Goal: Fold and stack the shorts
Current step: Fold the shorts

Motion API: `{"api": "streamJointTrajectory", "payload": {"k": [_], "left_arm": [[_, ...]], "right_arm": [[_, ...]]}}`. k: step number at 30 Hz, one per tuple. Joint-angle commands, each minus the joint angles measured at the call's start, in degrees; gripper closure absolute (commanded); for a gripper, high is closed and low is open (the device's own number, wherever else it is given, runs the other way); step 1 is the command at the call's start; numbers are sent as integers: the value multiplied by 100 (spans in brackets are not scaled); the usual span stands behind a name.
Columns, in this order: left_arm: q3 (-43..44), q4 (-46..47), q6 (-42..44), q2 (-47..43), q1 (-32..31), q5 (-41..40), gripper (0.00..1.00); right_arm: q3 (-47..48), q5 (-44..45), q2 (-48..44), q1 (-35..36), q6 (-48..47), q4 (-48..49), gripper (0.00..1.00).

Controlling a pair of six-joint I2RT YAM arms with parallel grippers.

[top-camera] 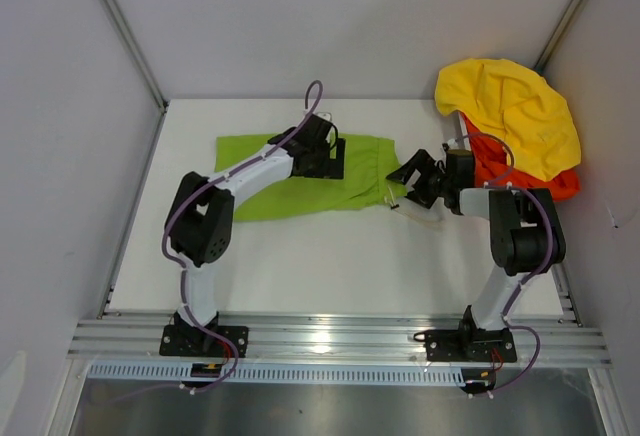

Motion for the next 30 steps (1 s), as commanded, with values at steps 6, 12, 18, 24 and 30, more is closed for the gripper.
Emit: {"api": "streamJointTrajectory", "payload": {"k": [6,12,18,24,30], "left_arm": [[685,-205,265,412,-135,90,1],[782,-240,318,737,-179,222,1],[853,-363,397,948,-214,187,1],[958,-380,415,1133,-267,239,1],[1195,-556,502,1405,-364,195,1]], "right_arm": [[500,-52,361,317,-338,-623,0],[792,83,677,335,-392,-1266,1],[468,215,432,423,-252,-1513,0],[28,-276,466,449,389,-811,1],[124,-401,800,686,838,-257,1]]}}
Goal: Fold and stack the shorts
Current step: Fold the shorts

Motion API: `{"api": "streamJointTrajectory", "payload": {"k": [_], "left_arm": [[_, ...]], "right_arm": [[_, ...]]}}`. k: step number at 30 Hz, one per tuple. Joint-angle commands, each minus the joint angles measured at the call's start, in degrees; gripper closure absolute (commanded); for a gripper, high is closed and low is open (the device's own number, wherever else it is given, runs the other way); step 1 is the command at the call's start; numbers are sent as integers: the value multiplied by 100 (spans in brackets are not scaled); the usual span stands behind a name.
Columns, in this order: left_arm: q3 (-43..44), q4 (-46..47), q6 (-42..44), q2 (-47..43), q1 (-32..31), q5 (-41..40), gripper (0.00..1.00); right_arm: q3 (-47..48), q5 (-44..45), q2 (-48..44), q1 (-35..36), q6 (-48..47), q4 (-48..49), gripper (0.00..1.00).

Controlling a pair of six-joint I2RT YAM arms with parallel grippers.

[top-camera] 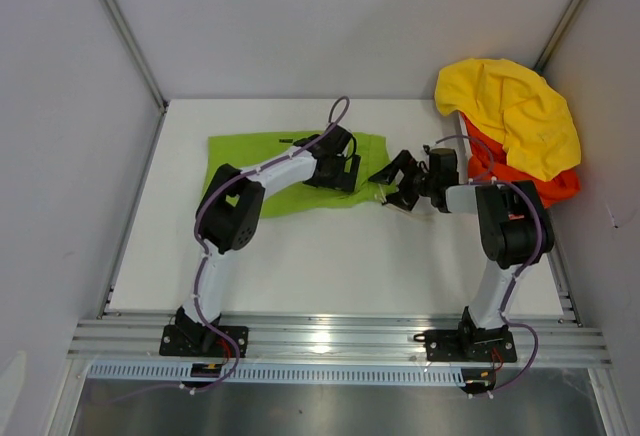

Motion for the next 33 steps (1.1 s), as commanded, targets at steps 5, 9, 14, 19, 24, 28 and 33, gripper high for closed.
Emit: {"api": "streamJointTrajectory", "payload": {"k": [5,9,14,19,24,28,33], "left_arm": [[326,-150,208,210,-121,77,1],[300,-133,225,246,-130,104,1],[238,-80,234,228,-148,112,1],[176,-45,243,176,-148,174,1],[80,-53,278,61,-148,165,1],[53,-88,287,-88,-148,165,1],[-35,-80,225,-509,-148,218,1]], "right_arm": [[-81,78,671,320,417,-135,1],[-187,148,759,311,628,163,6],[-143,385,803,267,743,138,17],[-11,596,820,250,761,-99,50],[217,1017,671,241,383,-686,84],[559,1369,294,276,-39,-1302,100],[981,1878,-172,338,-777,-2585,100]]}}
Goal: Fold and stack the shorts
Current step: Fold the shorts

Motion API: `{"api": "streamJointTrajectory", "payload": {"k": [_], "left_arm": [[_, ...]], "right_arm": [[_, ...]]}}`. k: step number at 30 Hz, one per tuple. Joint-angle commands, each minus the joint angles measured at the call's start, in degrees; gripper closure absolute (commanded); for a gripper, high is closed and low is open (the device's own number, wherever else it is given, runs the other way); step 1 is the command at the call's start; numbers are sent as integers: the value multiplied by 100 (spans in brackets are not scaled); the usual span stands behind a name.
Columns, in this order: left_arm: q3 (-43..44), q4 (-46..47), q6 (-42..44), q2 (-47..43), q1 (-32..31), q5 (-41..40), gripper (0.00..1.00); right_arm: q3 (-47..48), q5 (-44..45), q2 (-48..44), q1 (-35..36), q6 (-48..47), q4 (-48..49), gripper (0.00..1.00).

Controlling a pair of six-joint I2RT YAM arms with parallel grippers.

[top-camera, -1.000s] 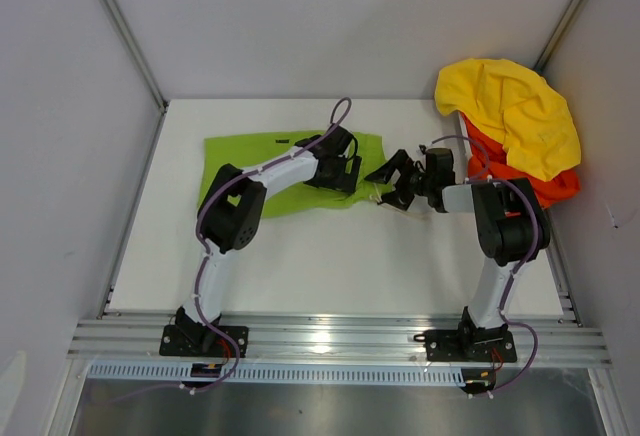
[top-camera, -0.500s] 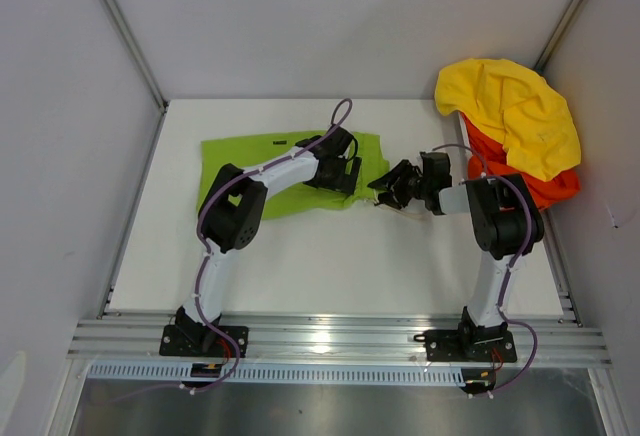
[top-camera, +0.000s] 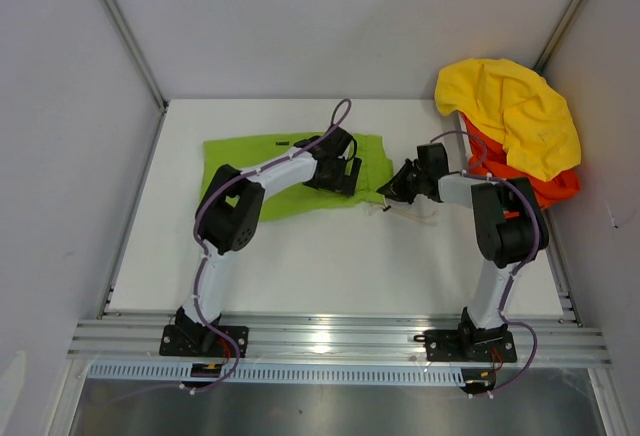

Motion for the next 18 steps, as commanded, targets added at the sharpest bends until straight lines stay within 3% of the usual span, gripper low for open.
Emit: {"api": "streamJointTrajectory", "payload": {"k": [1,12,18], "left_arm": [[-39,-10,61,-604,-93,170,1],[-338,-10,-35,-1193,-93,187,1],[-645,-63,-70,-1764,12,179,1]], "right_arm": [[376,987,-572,51,-825,-1380,100],[1106,2561,-1180,930,-1731,-3007,100],[1703,3177,-1101,983,-2100,-3727,100]]}}
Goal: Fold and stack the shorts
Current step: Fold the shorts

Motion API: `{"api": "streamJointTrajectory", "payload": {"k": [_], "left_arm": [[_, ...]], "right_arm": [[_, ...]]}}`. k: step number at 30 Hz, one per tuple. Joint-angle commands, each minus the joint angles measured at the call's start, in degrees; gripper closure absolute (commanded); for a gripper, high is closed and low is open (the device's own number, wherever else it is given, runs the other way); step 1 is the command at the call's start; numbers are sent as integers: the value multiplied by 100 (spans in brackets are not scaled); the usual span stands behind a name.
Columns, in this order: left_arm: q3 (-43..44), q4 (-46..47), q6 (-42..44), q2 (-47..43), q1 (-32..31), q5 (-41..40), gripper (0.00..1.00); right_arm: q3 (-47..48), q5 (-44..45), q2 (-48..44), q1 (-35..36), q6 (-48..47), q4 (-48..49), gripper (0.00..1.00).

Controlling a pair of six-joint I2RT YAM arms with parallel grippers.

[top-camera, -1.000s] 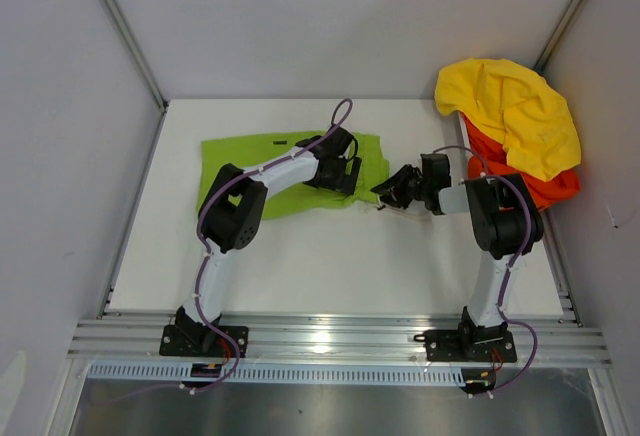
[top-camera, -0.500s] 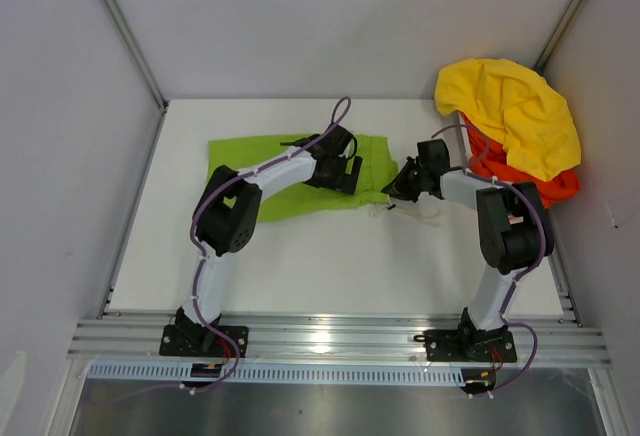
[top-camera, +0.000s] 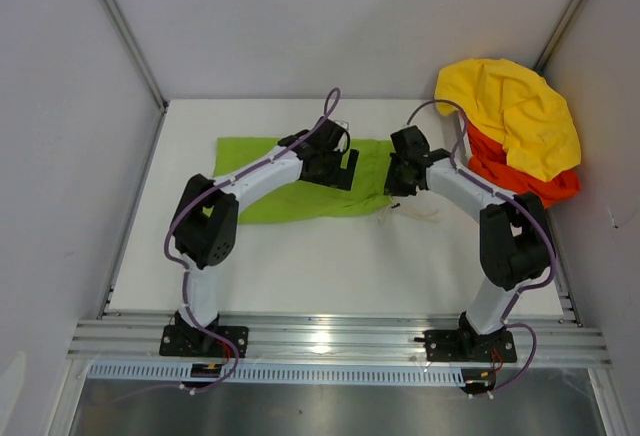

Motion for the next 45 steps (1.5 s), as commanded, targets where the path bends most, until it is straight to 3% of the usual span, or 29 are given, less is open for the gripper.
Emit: {"api": "streamJointTrajectory", "payload": {"k": [1,11,18,32,45], "left_arm": [[-169,-30,-57,-789,198,102,1],[-1733,760,-680,-2064,1025,279,1],[-2849,1253,-1059,-2741,1192,58,1],[-4545,1991,-1121,-2971,1500,67,1],[-4941,2343,-1068,-2821,1500,32,1]], "right_arm": [[515,779,-174,-90,-481,-724,100],[752,1061,-842,-538,-912,-1455,100],[1833,1123,-764,-468,-1395,-2315,100],[3977,2019,379,954,-1975,-3520,99],[6658,2582,2321,2335,-2897,-4119,97]]}}
